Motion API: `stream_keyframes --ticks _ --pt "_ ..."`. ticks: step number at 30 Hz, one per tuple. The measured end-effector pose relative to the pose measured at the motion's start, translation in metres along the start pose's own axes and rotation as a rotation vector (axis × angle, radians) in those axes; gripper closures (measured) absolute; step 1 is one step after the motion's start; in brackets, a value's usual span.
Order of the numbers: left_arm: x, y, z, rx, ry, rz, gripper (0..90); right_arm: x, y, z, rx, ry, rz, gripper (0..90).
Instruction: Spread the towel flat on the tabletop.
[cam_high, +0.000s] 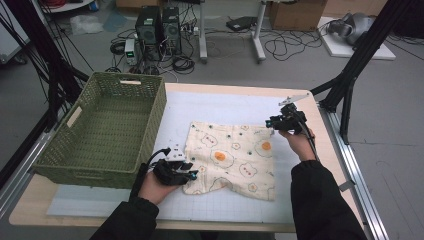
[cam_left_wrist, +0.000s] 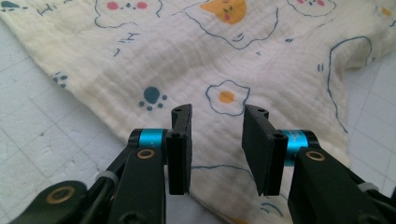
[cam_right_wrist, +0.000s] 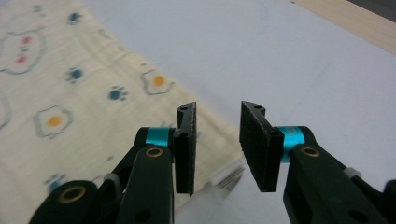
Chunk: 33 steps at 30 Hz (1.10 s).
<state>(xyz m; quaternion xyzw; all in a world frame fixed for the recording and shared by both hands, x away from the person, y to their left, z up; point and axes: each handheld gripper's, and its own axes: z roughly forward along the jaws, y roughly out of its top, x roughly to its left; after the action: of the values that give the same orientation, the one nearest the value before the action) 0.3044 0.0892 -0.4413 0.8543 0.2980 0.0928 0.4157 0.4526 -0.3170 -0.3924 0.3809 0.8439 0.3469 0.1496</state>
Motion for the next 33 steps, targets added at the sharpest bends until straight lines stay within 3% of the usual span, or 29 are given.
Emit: stream_keyframes --ticks 5,8,9,11,13,16,18,20,22,25,30,33 --pt "-0.003 0.000 -0.004 0.000 -0.003 0.006 62.8 0.028 -0.025 -0.013 -0.035 0.124 -0.054 61.8" --pt "-0.004 -0.001 -0.006 0.010 -0.007 0.003 62.1 0.047 -0.044 -0.020 -0.038 0.173 -0.098 59.8" --pt "-0.005 -0.001 -0.008 0.017 -0.013 0.006 61.7 0.054 -0.050 -0.023 -0.014 0.229 -0.091 58.4" --pt "-0.007 -0.002 -0.009 0.021 -0.027 0.008 61.7 0.070 -0.063 -0.032 -0.053 0.251 -0.147 59.0" --pt "-0.009 -0.003 -0.011 0.033 -0.044 0.010 61.0 0.084 -0.075 -0.038 -0.046 0.320 -0.152 58.3" --pt "-0.014 -0.005 -0.010 0.055 -0.059 0.029 61.0 0.102 -0.091 -0.044 -0.039 0.387 -0.198 57.5" --pt "-0.016 -0.007 -0.009 0.073 -0.065 0.045 63.5 0.114 -0.102 -0.046 -0.025 0.456 -0.226 58.0" --pt "-0.016 -0.008 -0.009 0.071 -0.065 0.061 70.2 0.122 -0.110 -0.044 0.012 0.484 -0.272 61.6" --pt "-0.014 -0.008 -0.009 0.072 -0.080 0.065 86.5 0.127 -0.115 -0.042 0.029 0.458 -0.305 70.2" --pt "-0.015 -0.008 -0.010 0.070 -0.077 0.065 88.9 0.123 -0.116 -0.040 0.026 0.470 -0.284 88.2" --pt "-0.016 -0.007 -0.022 0.040 -0.070 0.067 89.2 0.122 -0.118 -0.046 0.036 0.495 -0.307 89.5" --pt "-0.020 -0.007 -0.031 0.009 -0.073 0.063 89.0 0.120 -0.122 -0.055 -0.003 0.500 -0.287 89.3"
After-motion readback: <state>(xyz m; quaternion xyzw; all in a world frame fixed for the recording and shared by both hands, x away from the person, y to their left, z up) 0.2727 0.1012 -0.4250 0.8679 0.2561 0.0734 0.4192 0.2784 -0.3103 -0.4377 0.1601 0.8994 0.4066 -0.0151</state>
